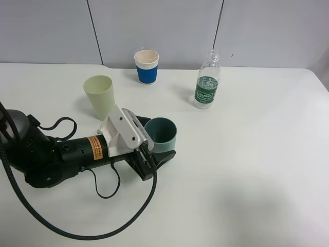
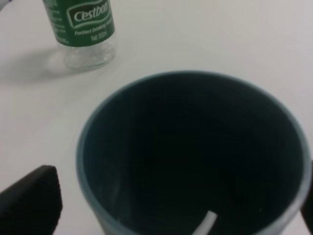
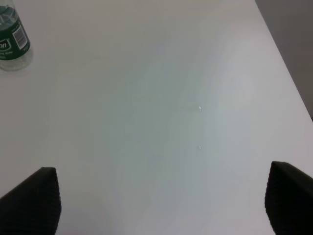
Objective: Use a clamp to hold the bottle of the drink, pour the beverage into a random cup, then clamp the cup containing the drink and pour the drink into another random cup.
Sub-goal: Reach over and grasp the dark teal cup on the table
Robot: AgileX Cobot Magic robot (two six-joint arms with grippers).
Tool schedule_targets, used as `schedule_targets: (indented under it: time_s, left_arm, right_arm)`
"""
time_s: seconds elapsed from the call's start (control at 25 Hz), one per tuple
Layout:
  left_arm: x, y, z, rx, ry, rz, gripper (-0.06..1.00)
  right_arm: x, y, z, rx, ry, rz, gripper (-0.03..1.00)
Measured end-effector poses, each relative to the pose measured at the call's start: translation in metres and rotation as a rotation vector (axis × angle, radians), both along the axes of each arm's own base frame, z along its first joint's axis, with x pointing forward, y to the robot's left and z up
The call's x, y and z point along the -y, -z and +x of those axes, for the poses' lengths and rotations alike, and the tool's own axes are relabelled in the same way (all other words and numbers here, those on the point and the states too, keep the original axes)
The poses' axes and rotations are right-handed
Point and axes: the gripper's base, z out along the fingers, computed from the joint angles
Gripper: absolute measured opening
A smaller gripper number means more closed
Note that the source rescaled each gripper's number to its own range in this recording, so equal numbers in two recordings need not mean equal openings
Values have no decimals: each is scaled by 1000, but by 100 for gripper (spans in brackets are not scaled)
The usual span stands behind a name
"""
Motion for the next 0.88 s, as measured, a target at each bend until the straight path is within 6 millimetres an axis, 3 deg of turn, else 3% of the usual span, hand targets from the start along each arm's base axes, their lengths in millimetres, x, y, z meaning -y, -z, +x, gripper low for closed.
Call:
schedule_targets:
  time_s: [0.88]
  left_arm:
    - [11, 34, 10, -37, 27, 20, 96]
  right_arm:
    - [0, 0, 0, 0, 0, 0, 66]
